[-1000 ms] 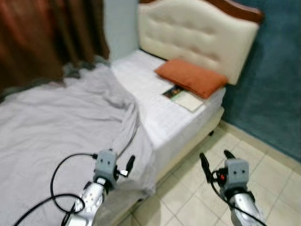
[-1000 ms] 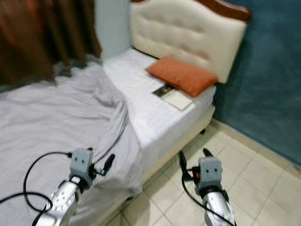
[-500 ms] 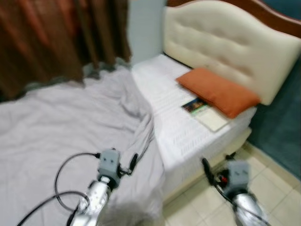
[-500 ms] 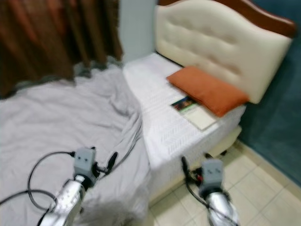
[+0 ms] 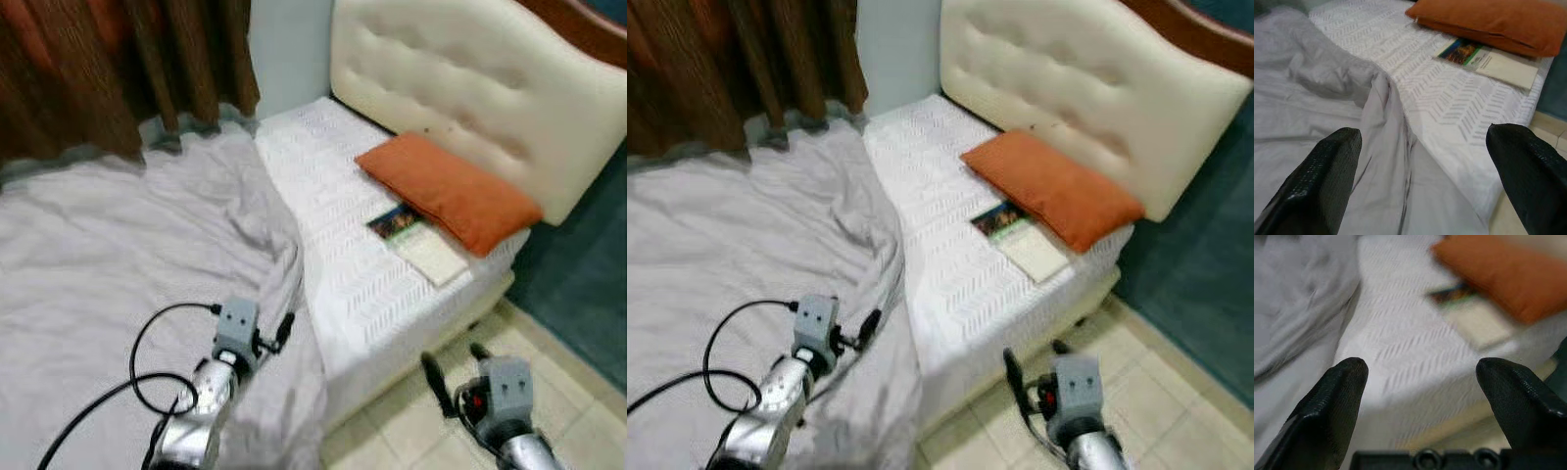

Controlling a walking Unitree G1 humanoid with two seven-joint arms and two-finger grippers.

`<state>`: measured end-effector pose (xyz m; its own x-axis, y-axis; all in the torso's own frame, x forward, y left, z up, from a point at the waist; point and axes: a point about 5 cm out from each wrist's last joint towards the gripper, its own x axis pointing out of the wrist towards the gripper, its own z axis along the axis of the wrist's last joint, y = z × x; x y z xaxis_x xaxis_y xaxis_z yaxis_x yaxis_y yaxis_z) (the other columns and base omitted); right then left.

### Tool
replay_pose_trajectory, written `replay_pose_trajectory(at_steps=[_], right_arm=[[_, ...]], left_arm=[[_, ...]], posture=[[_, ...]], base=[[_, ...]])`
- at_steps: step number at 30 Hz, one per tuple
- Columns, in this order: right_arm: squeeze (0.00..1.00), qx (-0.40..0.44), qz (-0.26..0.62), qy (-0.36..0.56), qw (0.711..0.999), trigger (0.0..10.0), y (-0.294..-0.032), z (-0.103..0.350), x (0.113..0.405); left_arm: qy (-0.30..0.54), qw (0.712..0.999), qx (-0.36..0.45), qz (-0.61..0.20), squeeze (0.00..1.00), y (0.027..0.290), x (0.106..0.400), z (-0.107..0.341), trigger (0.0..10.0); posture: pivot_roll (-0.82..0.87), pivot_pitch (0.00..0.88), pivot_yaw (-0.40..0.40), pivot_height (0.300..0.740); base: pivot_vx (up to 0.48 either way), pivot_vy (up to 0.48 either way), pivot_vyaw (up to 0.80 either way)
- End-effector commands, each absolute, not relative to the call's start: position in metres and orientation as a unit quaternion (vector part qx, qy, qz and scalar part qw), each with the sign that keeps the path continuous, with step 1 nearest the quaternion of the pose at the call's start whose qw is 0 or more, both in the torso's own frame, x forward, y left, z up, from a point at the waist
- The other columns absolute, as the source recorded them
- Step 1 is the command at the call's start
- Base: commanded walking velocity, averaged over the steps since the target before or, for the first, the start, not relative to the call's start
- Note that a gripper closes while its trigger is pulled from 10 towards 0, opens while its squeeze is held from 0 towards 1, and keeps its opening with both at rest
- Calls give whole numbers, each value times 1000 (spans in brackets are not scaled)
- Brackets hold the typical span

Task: Clean up the room

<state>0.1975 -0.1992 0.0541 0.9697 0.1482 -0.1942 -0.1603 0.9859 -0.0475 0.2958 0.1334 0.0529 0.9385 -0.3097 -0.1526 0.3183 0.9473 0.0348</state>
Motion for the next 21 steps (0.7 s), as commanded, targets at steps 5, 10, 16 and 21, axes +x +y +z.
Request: replay_pose_trajectory(at_steps=[5, 10, 16, 21], right_arm=[[0, -43, 103, 156, 981, 10000, -201, 67, 132], [0, -50, 103, 174, 978, 10000, -204, 82, 106], [0, -53, 98, 197, 974, 10000, -203, 95, 89], [0, -43, 99, 210, 972, 10000, -199, 98, 83]], left_arm=[[95, 991, 42, -88, 0, 149, 326, 53, 10000], [31, 992, 112, -48, 0, 159, 347, 86, 10000], [39, 981, 176, 71, 0, 210, 352, 93, 10000], [67, 976, 174, 114, 0, 231, 346, 85, 10000]], posture=[[-260, 488, -101, 740], [-305, 586, -132, 740], [-347, 648, -136, 740], [-345, 670, -140, 740]], base=[[0, 0, 0], [0, 0, 0], [0, 0, 0], [0, 0, 0]])
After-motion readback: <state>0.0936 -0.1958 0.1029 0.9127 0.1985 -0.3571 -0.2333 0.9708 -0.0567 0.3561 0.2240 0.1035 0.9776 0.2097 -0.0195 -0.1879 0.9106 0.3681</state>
